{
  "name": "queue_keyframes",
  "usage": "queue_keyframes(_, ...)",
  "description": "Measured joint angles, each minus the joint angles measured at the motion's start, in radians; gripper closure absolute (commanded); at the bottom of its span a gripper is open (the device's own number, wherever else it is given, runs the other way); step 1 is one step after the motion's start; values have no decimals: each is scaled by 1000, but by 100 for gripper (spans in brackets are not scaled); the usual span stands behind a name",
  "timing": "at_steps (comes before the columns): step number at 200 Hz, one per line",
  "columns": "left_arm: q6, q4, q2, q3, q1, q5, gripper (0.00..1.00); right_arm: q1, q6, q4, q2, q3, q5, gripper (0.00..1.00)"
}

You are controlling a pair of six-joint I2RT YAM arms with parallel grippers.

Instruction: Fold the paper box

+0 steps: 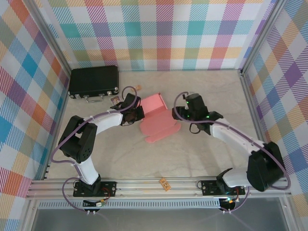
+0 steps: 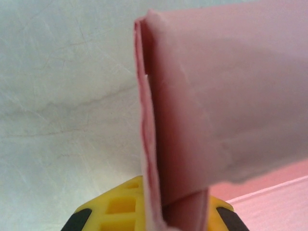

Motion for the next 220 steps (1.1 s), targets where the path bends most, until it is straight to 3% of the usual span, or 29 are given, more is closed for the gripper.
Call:
queue_keyframes(61,-380,-27,-23,0,-5,22,100,-54,124,-153,-176,-21,-143,23)
queue_keyframes(114,-659,-183,-89,18,-38,32,100,-54,276,-229,-120,64,-254,33)
queue_keyframes(162,-808,-301,-143,36,-61,35,100,-53,413,-254,-9,166,-346,38)
queue_keyframes(220,-911,-304,-161,29,-70,88,100,-37,462,-260,57,179,-382,46)
